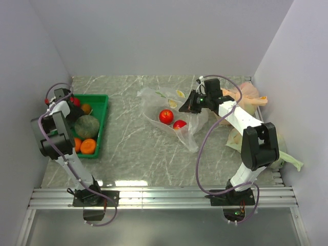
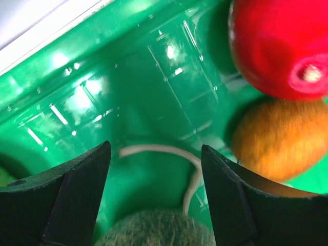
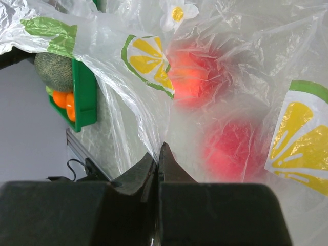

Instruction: Place the fake fruits into the plastic bag and tie a complex knot

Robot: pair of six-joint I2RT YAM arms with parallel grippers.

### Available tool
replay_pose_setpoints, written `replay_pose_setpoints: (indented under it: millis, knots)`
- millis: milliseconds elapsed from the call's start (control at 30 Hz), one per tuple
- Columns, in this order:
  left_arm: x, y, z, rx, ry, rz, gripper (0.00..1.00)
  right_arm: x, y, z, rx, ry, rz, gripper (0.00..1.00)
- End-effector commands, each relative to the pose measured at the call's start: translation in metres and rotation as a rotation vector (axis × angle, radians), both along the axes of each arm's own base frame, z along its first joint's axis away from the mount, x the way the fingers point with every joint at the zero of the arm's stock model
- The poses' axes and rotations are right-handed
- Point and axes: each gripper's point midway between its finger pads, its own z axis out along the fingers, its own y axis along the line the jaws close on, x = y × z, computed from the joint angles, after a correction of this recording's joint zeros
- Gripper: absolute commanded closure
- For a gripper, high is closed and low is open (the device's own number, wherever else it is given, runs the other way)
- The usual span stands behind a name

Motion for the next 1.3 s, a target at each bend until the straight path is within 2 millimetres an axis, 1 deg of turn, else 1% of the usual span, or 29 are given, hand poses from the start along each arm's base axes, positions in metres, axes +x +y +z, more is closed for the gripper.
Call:
replay_pose_setpoints:
  millis: [0, 67, 100, 167, 200, 300, 333, 500, 533, 567, 600, 633, 700, 767, 800, 833, 867, 900, 933, 967, 1000, 1133, 1167, 1233, 1267]
  knots:
    - [0.012, 0.004, -0.002, -0.008, -0.025, 0.03, 0.23, 0.011, 0.0, 0.019, 0.011, -0.057, 0.011, 1.0]
    - [0.014, 0.005, -0.004, -0.007, -0.025, 0.036, 0.23, 0.011, 0.0, 0.017, 0.011, -0.053, 0.009, 1.0]
    - [0.015, 0.005, -0.01, -0.011, -0.016, 0.032, 0.23, 0.011, 0.0, 0.016, 0.01, -0.051, 0.01, 1.0]
    - [0.018, 0.007, -0.012, -0.011, -0.017, 0.034, 0.25, 0.011, 0.0, 0.015, 0.009, -0.05, 0.01, 1.0]
    - [0.019, 0.007, -0.015, -0.014, -0.017, 0.032, 0.26, 0.011, 0.0, 0.015, 0.009, -0.048, 0.011, 1.0]
    - [0.024, 0.006, -0.02, -0.026, -0.019, 0.029, 0.34, 0.011, -0.001, 0.014, 0.006, -0.046, 0.01, 1.0]
    - [0.026, 0.006, -0.021, -0.03, -0.021, 0.028, 0.42, 0.012, -0.001, 0.014, 0.008, -0.043, 0.009, 1.0]
    - [0.034, 0.002, -0.024, -0.055, -0.04, 0.013, 0.58, 0.013, -0.003, 0.013, 0.009, -0.041, 0.007, 1.0]
    - [0.035, 0.002, -0.023, -0.056, -0.046, 0.005, 0.66, 0.012, -0.002, 0.012, 0.009, -0.038, 0.008, 1.0]
    - [0.035, 0.001, -0.024, -0.058, -0.048, 0.003, 0.71, 0.013, -0.002, 0.013, 0.008, -0.041, 0.009, 1.0]
    - [0.038, 0.001, -0.02, -0.059, -0.067, -0.005, 0.78, 0.012, -0.002, 0.013, 0.01, -0.04, 0.009, 1.0]
    - [0.039, 0.0, -0.019, -0.06, -0.07, -0.013, 0.87, 0.013, -0.002, 0.013, 0.01, -0.04, 0.008, 1.0]
    - [0.041, -0.002, -0.015, -0.07, -0.084, -0.026, 0.89, 0.013, -0.002, 0.013, 0.011, -0.041, 0.009, 1.0]
    - [0.043, -0.005, -0.01, -0.076, -0.1, -0.043, 0.94, 0.012, -0.002, 0.013, 0.013, -0.039, 0.011, 1.0]
    - [0.046, -0.009, 0.0, -0.084, -0.129, -0.067, 1.0, 0.012, -0.002, 0.013, 0.012, -0.038, 0.01, 1.0]
    - [0.05, -0.008, 0.009, -0.078, -0.163, -0.076, 1.0, 0.012, -0.002, 0.014, 0.011, -0.04, 0.011, 1.0]
    - [0.048, -0.012, 0.012, -0.081, -0.177, -0.089, 1.0, 0.012, -0.002, 0.014, 0.011, -0.043, 0.012, 1.0]
    - [0.051, -0.014, 0.03, -0.069, -0.223, -0.11, 1.0, 0.012, -0.002, 0.014, 0.01, -0.044, 0.013, 1.0]
    - [0.055, -0.019, 0.04, -0.079, -0.257, -0.141, 0.99, 0.012, -0.002, 0.016, 0.013, -0.047, 0.013, 1.0]
    - [0.055, -0.019, 0.047, -0.072, -0.271, -0.152, 0.99, 0.012, -0.003, 0.016, 0.012, -0.046, 0.012, 1.0]
    - [0.057, -0.023, 0.062, -0.07, -0.302, -0.181, 0.99, 0.012, -0.003, 0.016, 0.013, -0.049, 0.012, 1.0]
    - [0.059, -0.04, 0.088, -0.108, -0.349, -0.281, 0.99, 0.012, -0.003, 0.018, 0.017, -0.051, 0.011, 1.0]
    - [0.059, -0.049, 0.096, -0.135, -0.369, -0.329, 0.99, 0.013, -0.003, 0.018, 0.018, -0.054, 0.013, 1.0]
    - [0.059, -0.059, 0.103, -0.129, -0.378, -0.404, 0.99, 0.013, -0.003, 0.02, 0.017, -0.057, 0.012, 1.0]
    - [0.06, -0.07, 0.108, -0.145, -0.397, -0.474, 1.0, 0.013, -0.003, 0.019, 0.016, -0.056, 0.013, 1.0]
